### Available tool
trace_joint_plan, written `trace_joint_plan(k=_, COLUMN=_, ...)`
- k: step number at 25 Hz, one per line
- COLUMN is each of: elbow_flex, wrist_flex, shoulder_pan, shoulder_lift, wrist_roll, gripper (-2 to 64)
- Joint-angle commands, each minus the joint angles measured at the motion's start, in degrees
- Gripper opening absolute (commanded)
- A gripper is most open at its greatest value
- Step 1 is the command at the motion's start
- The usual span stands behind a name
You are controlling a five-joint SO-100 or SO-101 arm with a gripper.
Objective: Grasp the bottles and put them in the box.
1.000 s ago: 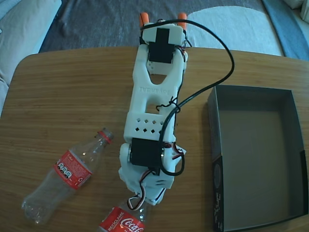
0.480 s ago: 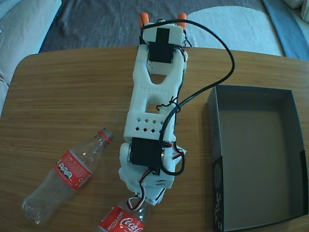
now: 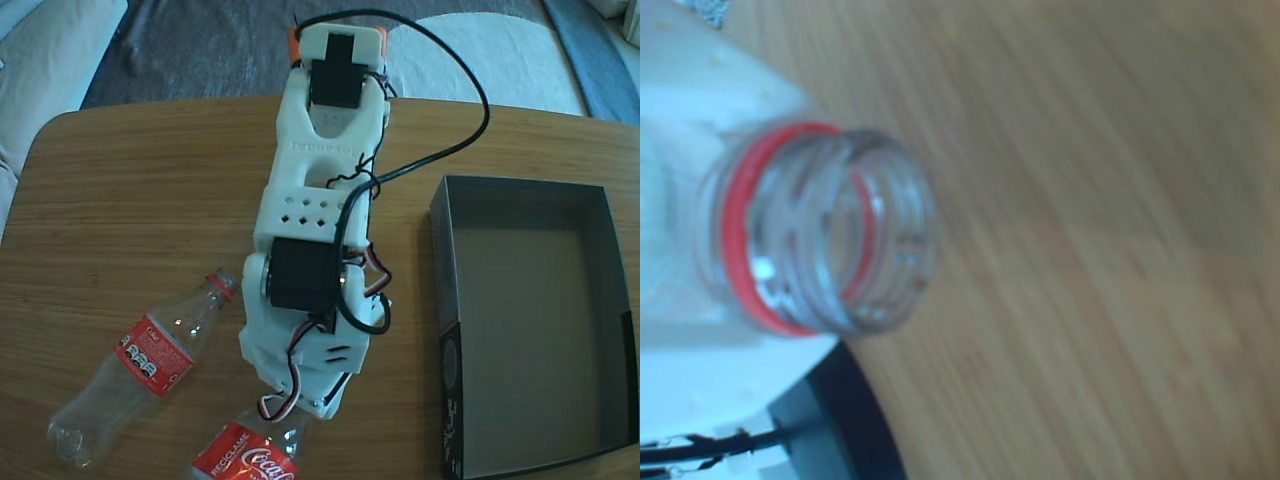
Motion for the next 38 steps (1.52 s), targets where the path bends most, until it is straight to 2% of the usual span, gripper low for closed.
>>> trace_joint_plan(k=1, elbow_flex=-2.1, wrist_flex=3.3, shoulder_pan=-0.1, shoulder_lift=7.6, wrist_roll=-0.3, gripper=-0.3)
trace_joint_plan(k=9, elbow_flex=-2.2, wrist_flex=15.4, shoulder_pan=-6.0, shoulder_lift=14.8, wrist_roll=-0.3, gripper=-0.2)
trace_joint_plan(k=16, elbow_flex=-2.2, wrist_flex=21.5, shoulder_pan=-13.2, shoulder_lift=19.3, wrist_roll=-0.2, gripper=-0.2)
trace_joint_plan(k=20, elbow_flex=-2.0, wrist_flex=23.7, shoulder_pan=-19.8, shoulder_lift=22.1, wrist_roll=-0.1, gripper=-0.2)
trace_joint_plan(k=30, elbow_flex=-1.3, wrist_flex=24.7, shoulder_pan=-36.2, shoulder_lift=25.7, wrist_roll=0.4, gripper=-0.3)
trace_joint_plan(k=38, elbow_flex=-1.3, wrist_flex=25.7, shoulder_pan=-45.4, shoulder_lift=24.7, wrist_roll=18.4, gripper=-0.4)
